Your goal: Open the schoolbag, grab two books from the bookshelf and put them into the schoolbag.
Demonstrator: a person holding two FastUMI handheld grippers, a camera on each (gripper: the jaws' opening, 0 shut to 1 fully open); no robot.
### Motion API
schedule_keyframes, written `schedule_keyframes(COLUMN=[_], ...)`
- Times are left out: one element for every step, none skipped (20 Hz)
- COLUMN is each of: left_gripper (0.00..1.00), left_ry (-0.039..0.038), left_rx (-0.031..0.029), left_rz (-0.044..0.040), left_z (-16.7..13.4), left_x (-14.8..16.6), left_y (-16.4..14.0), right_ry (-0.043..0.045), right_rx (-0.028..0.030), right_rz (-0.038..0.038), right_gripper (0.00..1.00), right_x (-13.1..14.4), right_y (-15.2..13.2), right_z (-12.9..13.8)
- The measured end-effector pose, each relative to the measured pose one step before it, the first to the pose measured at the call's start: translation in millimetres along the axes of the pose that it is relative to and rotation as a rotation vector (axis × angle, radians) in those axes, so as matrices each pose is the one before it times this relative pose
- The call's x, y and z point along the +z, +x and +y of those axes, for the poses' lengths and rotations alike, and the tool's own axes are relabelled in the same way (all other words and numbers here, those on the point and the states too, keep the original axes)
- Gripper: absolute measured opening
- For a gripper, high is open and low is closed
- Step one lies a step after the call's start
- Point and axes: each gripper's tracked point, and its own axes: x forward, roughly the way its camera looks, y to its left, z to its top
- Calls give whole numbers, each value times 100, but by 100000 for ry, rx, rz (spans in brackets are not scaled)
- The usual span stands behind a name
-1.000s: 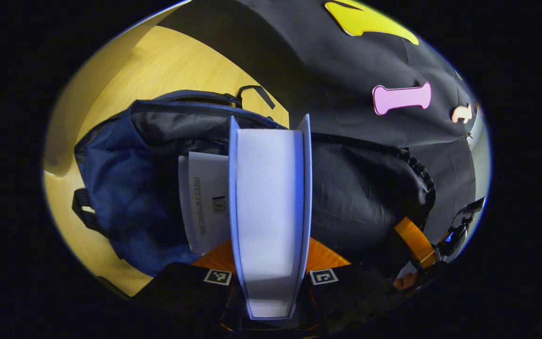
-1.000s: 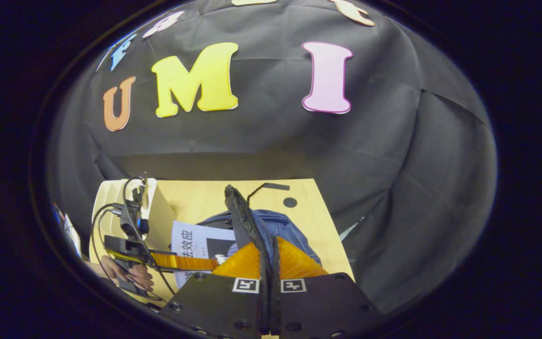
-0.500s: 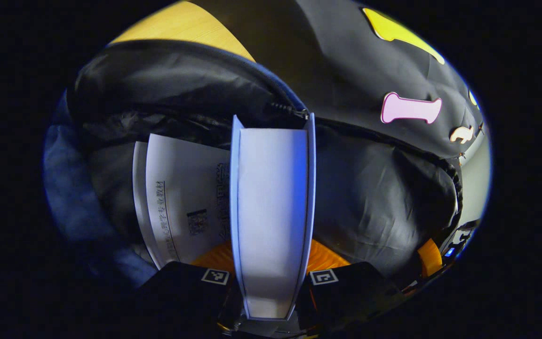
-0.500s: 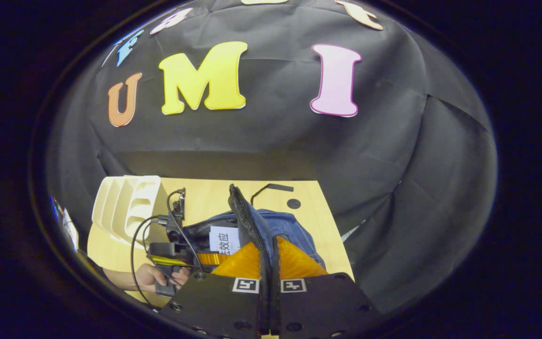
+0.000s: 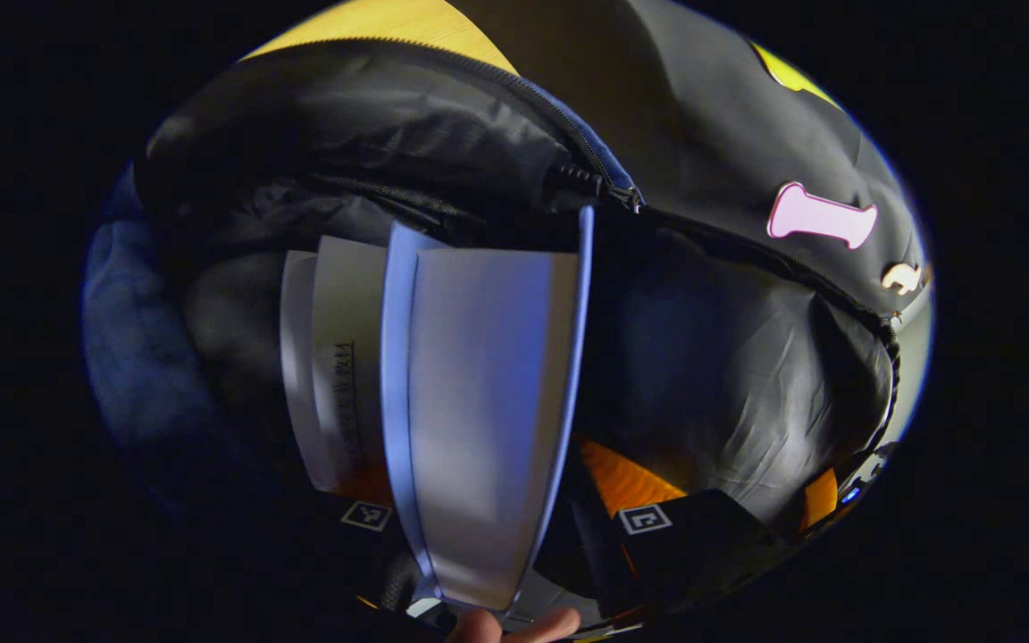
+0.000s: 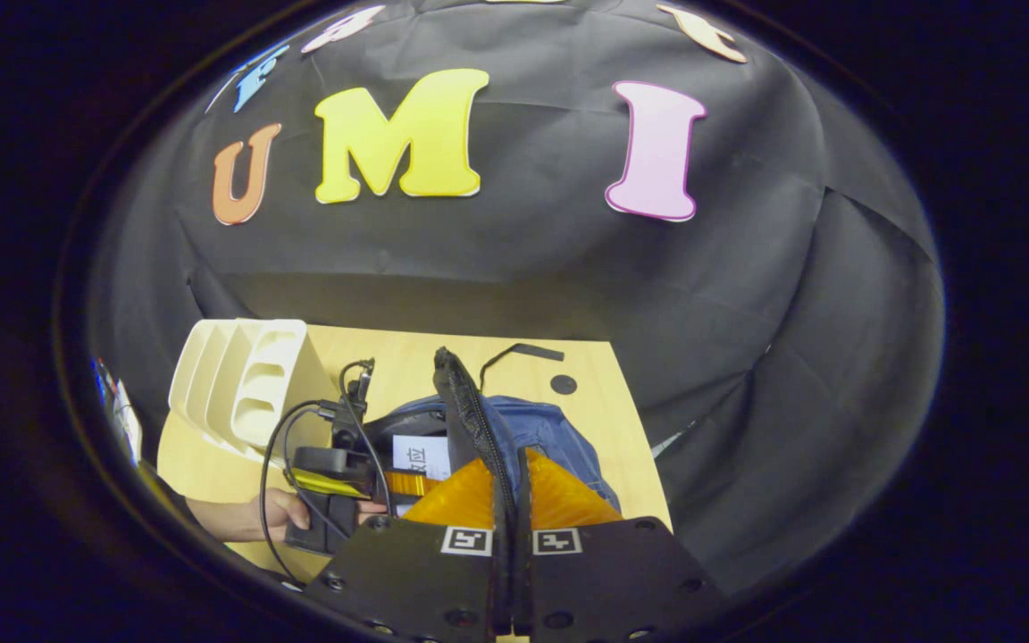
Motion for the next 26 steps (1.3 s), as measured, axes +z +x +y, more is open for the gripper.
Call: schedule_keyframes(left_gripper=[78,81,82,83,83,83,83,83,83,83,83,83,83,83,83,83,83,83,83,83,83,83,83,83,83,83], left_ry=[729,736,775,832,799,645,2447,2956,3273,3964,3888,3891,3732,3238,2720,1923,1789,1319,616,787,835,1010,1269,1634,1796,1777], left_rx=[4065,3888,4118,4295,3309,3124,2454,1655,2275,2880,2583,2538,3265,2963,3045,2946,3100,3365,2399,1702,1501,2385,2250,1849,3272,3288], left_rz=[1304,1148,454,-250,-191,-769,-1282,-1533,-1679,-1886,-2270,-2626,-2978,-2666,-2238,-1473,-1134,-156,53,-6,162,880,-275,-1010,-2719,-3611], left_z=[300,432,432,523,615,447,274,130,40,40,-281,-134,13,127,345,422,440,751,692,634,682,925,849,726,1071,1040], left_x=[-268,-276,-103,44,-40,20,149,-137,-375,80,258,298,224,370,370,227,194,200,-430,-57,-306,-501,-239,-41,275,389], left_y=[-419,-671,-641,-768,-891,-1032,-986,-1282,-1704,-1399,-1403,-1313,-1328,-1414,-1495,-1457,-1517,-1476,-656,-1010,-965,-1050,-999,-964,-1045,-1052], right_ry=[-436,-118,137,-12,-163,68,254,445,518,479,310,59,-142,-123,-78,47,151,-85,-259,-160,-244,-267,-78,-159,-476,-781], right_rx=[104,381,498,444,240,333,400,335,293,415,368,385,241,382,351,537,702,474,485,494,518,477,549,343,328,222], right_rz=[222,299,129,-14,-90,-193,13,-94,-24,-51,55,3,-205,-239,-102,10,80,-82,65,29,160,347,125,279,197,356], right_gripper=[5,2,2,2,2,2,2,2,2,2,5,2,2,2,2,2,2,2,2,2,2,2,2,2,2,2], right_x=[-121,-289,-42,-87,-4,-101,-121,-192,-134,-177,-137,-174,-151,-90,-145,-304,-131,-201,-225,-246,-240,-429,-268,-351,-371,-431], right_y=[93,45,49,-52,26,-58,-85,1,-74,-66,35,-66,-121,-57,-88,-80,-63,-13,67,45,42,101,176,195,236,307], right_z=[211,223,306,294,205,217,233,172,205,283,260,294,297,408,406,451,524,477,480,523,553,540,594,564,614,660])
